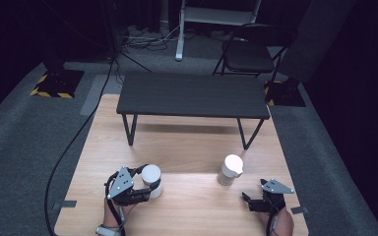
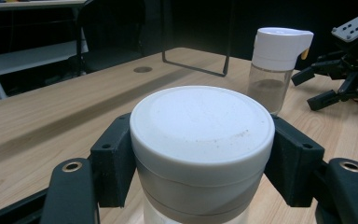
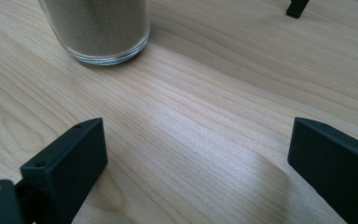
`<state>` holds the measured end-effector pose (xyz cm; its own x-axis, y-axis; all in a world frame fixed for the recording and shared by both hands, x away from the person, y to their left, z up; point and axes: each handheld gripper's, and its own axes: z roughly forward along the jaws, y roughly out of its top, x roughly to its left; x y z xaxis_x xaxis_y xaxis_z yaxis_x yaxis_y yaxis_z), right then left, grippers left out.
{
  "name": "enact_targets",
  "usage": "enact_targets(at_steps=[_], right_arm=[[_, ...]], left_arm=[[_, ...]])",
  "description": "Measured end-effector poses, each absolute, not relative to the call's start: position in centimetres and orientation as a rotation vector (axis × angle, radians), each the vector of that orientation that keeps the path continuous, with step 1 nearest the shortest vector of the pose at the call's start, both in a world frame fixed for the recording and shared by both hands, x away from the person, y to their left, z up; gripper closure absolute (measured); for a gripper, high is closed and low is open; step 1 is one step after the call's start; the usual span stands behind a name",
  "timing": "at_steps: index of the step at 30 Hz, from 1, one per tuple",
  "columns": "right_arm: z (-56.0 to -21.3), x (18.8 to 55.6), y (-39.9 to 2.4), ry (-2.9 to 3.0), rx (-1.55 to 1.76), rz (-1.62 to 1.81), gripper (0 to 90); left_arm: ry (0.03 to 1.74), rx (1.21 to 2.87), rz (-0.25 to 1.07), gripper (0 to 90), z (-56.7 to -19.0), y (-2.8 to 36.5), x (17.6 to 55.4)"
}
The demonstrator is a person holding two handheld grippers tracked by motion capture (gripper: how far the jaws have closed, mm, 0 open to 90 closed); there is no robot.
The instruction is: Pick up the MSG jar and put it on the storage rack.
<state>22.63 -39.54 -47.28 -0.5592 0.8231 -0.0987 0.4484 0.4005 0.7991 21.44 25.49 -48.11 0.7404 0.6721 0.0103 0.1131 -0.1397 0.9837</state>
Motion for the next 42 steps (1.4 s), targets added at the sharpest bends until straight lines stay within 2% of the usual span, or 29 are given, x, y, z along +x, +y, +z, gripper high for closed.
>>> enact_targets(at_steps=[15,27,42], right_arm=[[-47.3,22.6,-39.5,2.176,1.082,1.024,4.3],[-47.3,22.6,-39.5,2.177,1.074,1.024,4.3],[-47.2,22.9,-39.8,2.19,1.084,1.035,4.3]], left_arm=[[0.682,1.68,0.56,33.2,-47.4,24.6,20.9],[0.815,1.73,0.587,33.2,-44.8,22.4,20.8],[0.749,1.723,0.637,33.2,-40.2,21.6,22.5]])
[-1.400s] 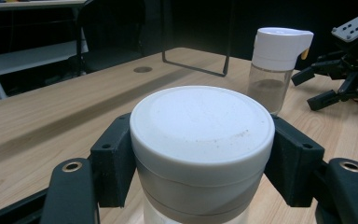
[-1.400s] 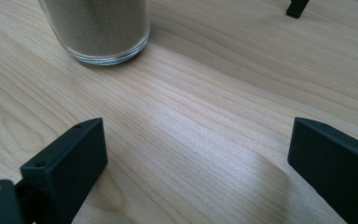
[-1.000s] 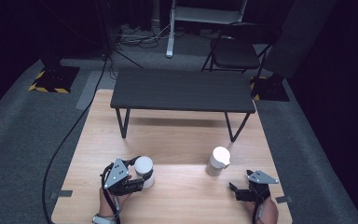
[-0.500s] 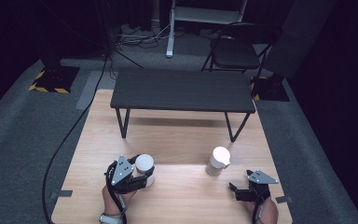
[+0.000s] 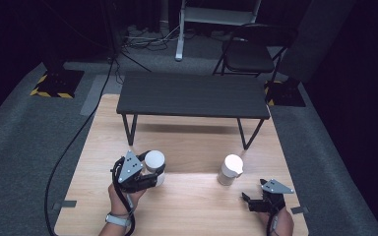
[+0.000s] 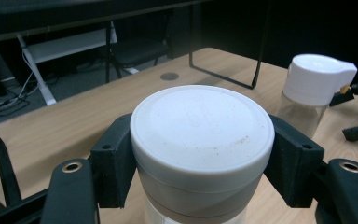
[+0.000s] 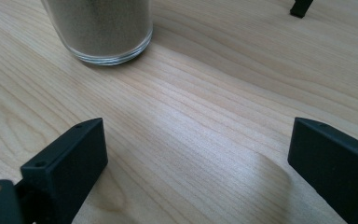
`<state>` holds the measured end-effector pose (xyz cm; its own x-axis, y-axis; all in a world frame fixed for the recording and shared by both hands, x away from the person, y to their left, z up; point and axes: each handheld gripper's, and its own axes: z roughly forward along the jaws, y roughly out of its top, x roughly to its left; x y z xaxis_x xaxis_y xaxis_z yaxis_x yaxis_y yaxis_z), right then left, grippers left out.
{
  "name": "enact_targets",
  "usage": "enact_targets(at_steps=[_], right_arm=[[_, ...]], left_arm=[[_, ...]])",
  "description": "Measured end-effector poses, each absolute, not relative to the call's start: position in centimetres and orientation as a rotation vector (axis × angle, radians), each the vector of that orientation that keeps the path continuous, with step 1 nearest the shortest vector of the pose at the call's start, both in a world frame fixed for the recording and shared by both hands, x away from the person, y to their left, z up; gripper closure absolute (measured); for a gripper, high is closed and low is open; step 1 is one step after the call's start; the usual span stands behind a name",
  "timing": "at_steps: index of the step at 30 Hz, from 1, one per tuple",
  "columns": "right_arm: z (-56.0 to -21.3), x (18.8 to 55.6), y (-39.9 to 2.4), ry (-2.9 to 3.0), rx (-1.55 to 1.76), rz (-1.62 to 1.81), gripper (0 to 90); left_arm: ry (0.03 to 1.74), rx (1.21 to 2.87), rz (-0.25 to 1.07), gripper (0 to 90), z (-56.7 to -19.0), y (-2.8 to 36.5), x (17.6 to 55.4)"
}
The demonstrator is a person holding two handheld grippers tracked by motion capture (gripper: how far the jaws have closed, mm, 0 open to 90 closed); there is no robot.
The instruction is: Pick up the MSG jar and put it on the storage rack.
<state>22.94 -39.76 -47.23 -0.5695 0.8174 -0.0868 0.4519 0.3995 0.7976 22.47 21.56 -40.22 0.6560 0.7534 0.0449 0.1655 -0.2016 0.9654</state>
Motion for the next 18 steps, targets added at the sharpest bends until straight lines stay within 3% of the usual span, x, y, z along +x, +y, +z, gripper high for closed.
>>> enact_targets(at_steps=[18], right_arm=[[-47.2,22.9,-39.7,2.18,1.116,1.034,4.3]], left_arm=[[0.694,1.652,0.648,33.2,-32.1,20.0,26.6]])
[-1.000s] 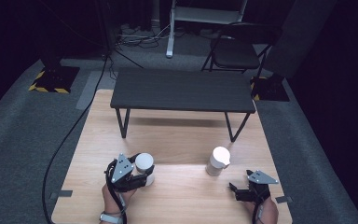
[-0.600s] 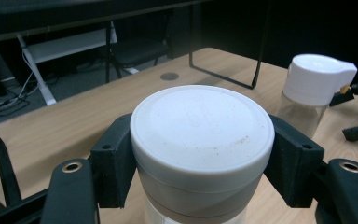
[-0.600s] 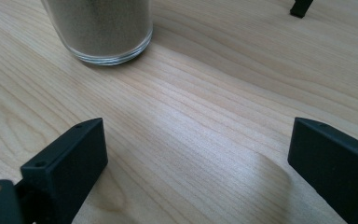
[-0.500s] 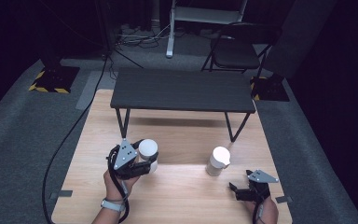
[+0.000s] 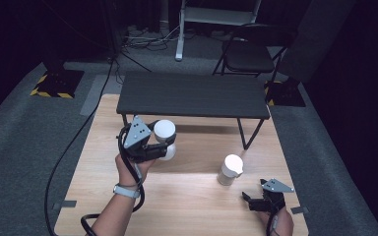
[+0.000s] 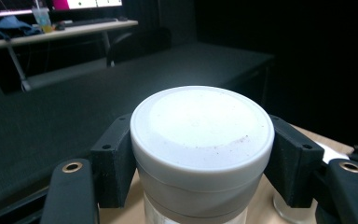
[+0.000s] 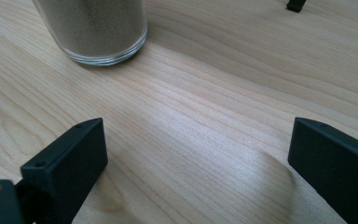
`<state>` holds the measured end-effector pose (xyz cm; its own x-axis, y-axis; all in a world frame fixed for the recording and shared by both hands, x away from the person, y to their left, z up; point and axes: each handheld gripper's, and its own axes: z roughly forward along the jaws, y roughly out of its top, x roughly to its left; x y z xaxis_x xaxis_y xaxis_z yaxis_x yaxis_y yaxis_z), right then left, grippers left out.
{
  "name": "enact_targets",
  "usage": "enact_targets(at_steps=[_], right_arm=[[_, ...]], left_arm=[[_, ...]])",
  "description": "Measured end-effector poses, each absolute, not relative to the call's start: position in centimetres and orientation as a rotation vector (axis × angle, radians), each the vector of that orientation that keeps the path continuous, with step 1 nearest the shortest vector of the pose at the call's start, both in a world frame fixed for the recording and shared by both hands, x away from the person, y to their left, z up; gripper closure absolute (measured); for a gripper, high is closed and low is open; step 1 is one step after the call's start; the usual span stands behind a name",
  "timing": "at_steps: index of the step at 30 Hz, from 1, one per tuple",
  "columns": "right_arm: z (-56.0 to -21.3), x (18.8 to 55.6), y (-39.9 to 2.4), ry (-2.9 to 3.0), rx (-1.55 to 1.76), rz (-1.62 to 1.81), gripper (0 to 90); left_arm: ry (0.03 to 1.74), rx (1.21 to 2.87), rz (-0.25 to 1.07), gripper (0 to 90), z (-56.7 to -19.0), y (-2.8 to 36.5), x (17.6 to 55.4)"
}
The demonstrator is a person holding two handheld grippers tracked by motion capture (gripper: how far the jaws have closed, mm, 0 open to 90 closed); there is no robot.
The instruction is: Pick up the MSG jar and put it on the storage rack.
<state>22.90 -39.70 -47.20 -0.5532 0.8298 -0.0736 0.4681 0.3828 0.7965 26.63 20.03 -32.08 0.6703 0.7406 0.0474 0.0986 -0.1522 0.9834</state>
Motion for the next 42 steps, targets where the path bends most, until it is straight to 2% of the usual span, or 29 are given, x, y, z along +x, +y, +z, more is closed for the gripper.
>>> enact_targets(at_steps=[7,23,36,42], right_arm=[[-47.1,23.0,-39.9,2.195,1.119,1.043,4.2],[-47.1,23.3,-40.1,2.206,1.117,1.049,4.3],[-47.1,23.4,-40.1,2.211,1.11,1.05,4.3],[-47.1,23.2,-40.0,2.206,1.103,1.048,4.3]], left_arm=[[0.682,1.642,0.6,33.2,-28.9,19.6,29.5],[0.737,1.651,0.649,33.1,-23.6,16.0,35.0],[0.825,1.658,0.655,33.1,-23.7,13.4,41.6],[0.834,1.658,0.658,33.1,-24.3,12.9,43.2]])
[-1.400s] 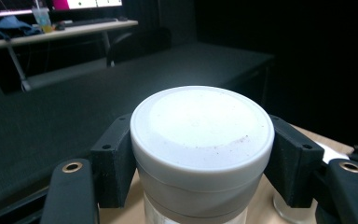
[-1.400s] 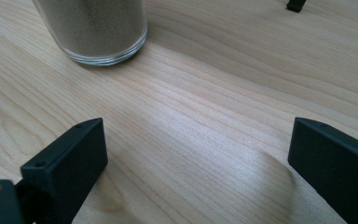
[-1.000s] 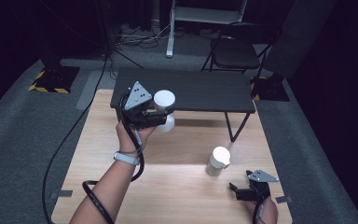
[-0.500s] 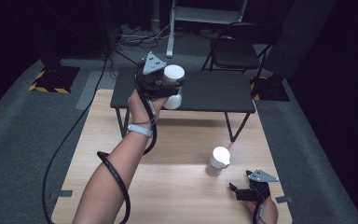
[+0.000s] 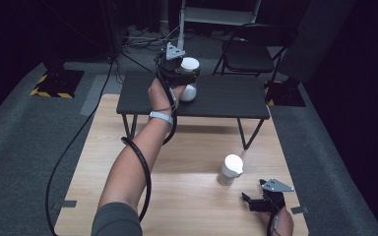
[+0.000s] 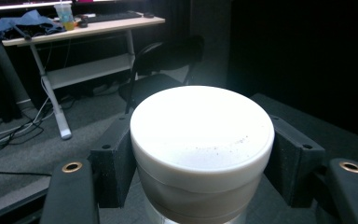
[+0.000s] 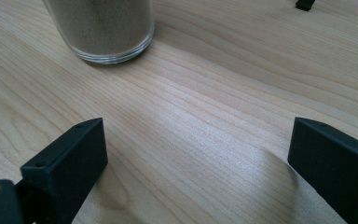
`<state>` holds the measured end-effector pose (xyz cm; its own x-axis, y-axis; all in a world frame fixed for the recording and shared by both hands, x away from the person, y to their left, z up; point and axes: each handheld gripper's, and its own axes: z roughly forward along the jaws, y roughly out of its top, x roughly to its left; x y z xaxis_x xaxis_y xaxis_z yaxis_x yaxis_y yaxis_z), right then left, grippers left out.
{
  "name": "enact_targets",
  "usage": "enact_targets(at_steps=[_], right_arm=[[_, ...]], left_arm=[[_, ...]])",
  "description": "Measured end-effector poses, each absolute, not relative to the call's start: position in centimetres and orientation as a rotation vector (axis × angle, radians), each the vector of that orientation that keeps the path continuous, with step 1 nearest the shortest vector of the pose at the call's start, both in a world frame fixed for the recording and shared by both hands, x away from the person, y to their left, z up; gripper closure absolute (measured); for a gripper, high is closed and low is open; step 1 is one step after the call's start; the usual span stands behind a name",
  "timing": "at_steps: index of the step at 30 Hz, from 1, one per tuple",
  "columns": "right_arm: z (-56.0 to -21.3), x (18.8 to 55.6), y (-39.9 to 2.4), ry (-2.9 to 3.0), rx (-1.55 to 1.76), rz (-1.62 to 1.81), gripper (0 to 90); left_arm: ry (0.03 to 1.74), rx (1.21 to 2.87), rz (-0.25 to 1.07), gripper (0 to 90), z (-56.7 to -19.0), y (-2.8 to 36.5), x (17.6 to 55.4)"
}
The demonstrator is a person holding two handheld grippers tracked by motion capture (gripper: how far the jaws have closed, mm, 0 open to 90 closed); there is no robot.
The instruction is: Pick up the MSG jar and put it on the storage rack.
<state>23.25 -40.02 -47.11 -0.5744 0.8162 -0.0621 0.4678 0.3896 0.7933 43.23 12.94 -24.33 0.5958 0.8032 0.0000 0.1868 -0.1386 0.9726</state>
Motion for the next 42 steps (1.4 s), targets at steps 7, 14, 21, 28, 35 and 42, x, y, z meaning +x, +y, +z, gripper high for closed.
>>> enact_targets(at_steps=[7,14,21,28,35,42], right_arm=[[-47.1,23.1,-40.0,2.205,1.095,1.046,4.3],[-47.1,23.1,-40.0,2.204,1.095,1.045,4.3],[-47.1,23.1,-39.9,2.203,1.096,1.044,4.3],[-47.1,23.2,-40.0,2.206,1.104,1.046,4.3],[-47.1,23.2,-40.0,2.206,1.105,1.044,4.3],[-47.1,23.2,-39.9,2.203,1.108,1.043,4.3]], left_arm=[[0.788,1.615,0.678,32.5,-25.9,13.2,43.4],[0.801,1.66,0.666,15.5,-26.1,13.3,43.3],[0.798,1.664,0.681,0.0,-26.9,13.4,40.9],[0.756,1.71,0.656,0.0,-27.3,14.7,37.7],[0.775,1.708,0.63,0.0,-28.3,16.1,34.3],[0.805,1.737,0.624,0.0,-29.5,17.2,30.4]])
